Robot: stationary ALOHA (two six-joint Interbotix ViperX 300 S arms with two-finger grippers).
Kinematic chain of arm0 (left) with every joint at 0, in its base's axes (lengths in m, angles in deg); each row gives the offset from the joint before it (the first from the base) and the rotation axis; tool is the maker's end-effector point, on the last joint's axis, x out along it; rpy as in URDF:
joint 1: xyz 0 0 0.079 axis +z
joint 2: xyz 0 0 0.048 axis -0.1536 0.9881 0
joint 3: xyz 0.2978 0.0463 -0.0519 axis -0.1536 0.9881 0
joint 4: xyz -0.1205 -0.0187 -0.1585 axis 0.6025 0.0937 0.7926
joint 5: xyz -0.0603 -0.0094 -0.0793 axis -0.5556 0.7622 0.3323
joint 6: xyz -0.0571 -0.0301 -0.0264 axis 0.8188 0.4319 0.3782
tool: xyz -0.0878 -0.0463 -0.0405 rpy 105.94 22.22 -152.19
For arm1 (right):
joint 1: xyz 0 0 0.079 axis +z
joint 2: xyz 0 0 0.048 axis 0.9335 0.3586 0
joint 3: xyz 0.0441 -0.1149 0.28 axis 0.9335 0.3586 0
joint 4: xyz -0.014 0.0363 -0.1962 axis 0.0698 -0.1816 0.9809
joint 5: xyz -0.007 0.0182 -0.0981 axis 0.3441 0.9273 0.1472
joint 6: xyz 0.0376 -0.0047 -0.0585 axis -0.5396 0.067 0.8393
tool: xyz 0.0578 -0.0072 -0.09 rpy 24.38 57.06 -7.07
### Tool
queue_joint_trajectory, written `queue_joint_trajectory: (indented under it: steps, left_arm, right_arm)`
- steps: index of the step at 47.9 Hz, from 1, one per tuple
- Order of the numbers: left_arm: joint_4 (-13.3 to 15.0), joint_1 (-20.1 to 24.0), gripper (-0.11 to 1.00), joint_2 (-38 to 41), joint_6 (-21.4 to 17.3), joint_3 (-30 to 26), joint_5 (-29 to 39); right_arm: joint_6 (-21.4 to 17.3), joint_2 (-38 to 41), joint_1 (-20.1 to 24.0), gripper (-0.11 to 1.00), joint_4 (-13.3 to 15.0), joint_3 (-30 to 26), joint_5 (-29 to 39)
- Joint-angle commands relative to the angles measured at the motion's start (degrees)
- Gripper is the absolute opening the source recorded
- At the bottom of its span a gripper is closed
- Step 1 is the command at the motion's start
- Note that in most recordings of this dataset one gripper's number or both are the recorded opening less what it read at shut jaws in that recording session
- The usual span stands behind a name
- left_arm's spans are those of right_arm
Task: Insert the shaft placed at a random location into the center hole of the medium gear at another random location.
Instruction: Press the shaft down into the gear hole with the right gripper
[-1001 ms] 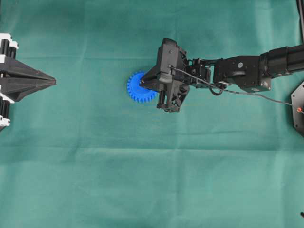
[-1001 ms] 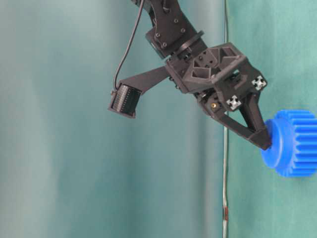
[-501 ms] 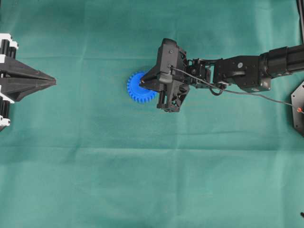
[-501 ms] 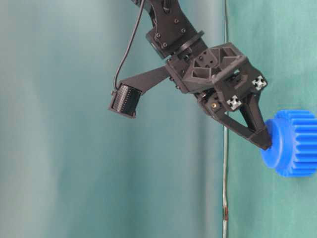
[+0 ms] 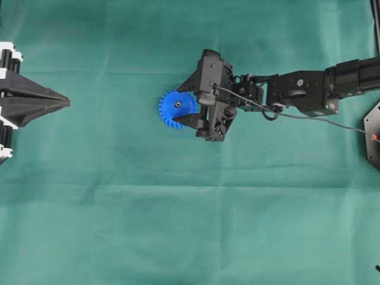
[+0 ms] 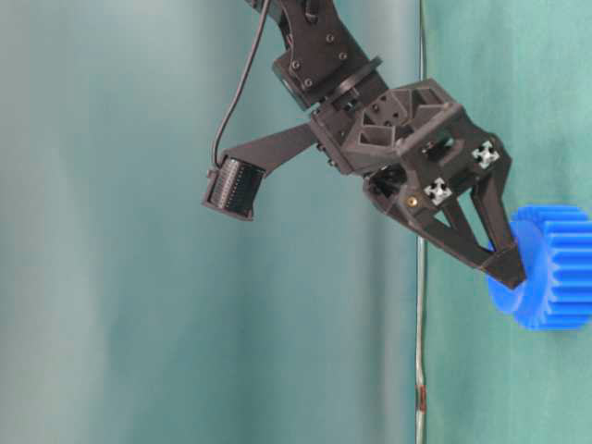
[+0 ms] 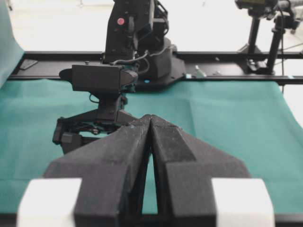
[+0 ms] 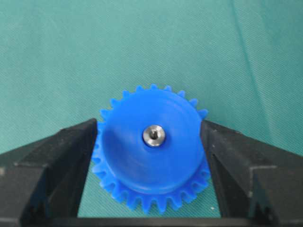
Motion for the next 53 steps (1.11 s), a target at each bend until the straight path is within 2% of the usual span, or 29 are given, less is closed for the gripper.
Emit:
queue_joint_trajectory:
  steps: [1, 12, 33, 53]
  left_arm:
    - [-0.1, -0.1, 0.00, 0.4, -0.1, -0.6, -0.3]
    - [-0.2, -0.1, 0.00, 0.4, -0.1, -0.6, -0.3]
    - [-0.2, -0.1, 0.00, 0.4, 0.0, -0.7, -0.3]
    - [-0.2, 0.0, 0.00, 0.4, 0.1, -0.6, -0.3]
  right_arm:
    - [0.0, -1.0, 0.2, 0.85, -0.3, -1.0, -0.7]
    - [0.1, -2.9, 0.2, 0.85, -0.3, -1.0, 0.2]
    - [0.4, -14.2, 0.2, 0.85, 0.1, -0.3, 5.4]
    - [0.4, -19.8, 0.2, 0.85, 0.2, 3.9, 5.5]
